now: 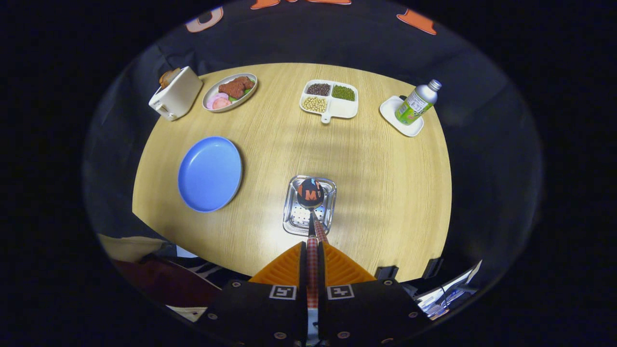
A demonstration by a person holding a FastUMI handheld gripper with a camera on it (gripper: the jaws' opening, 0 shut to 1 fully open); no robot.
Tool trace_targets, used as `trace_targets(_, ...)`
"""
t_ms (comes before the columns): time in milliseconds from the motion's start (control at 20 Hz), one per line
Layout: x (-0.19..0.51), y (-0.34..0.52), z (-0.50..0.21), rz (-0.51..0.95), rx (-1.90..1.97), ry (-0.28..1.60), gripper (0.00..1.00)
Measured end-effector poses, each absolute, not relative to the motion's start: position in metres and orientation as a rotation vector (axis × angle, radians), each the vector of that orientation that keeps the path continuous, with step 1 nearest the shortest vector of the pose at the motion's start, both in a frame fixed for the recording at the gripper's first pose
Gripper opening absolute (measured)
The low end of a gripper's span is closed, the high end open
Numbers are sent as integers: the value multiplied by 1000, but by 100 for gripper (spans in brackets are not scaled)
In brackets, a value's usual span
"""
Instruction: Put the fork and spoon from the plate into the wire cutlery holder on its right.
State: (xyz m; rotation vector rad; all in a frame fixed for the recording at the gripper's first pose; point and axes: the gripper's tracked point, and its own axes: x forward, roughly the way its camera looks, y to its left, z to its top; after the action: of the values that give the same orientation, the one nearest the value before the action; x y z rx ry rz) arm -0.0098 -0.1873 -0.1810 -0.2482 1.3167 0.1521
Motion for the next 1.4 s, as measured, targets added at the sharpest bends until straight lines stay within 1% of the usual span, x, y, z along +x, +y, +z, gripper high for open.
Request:
trace_targets(150,-12,-187,-192,156,-257,1401,9)
trace_targets(500,-3,-172,-213,212,-322,1531,9)
trace_targets(850,9,-161,-221,223,-326,1560,9)
trace_targets(950,11,-157,-220,228,-299,1555,13)
trace_targets(1100,13,-157,-215,228,-256,1534,15)
trace_targets(1200,17,-156,-208,221,-214,1494,26)
trace_targets(1300,24,-153,-198,217,-156,1435,43)
trace_targets(1350,28,-151,-193,217,-126,1407,60)
trace_targets(1400,27,-149,-187,222,-96,1375,69)
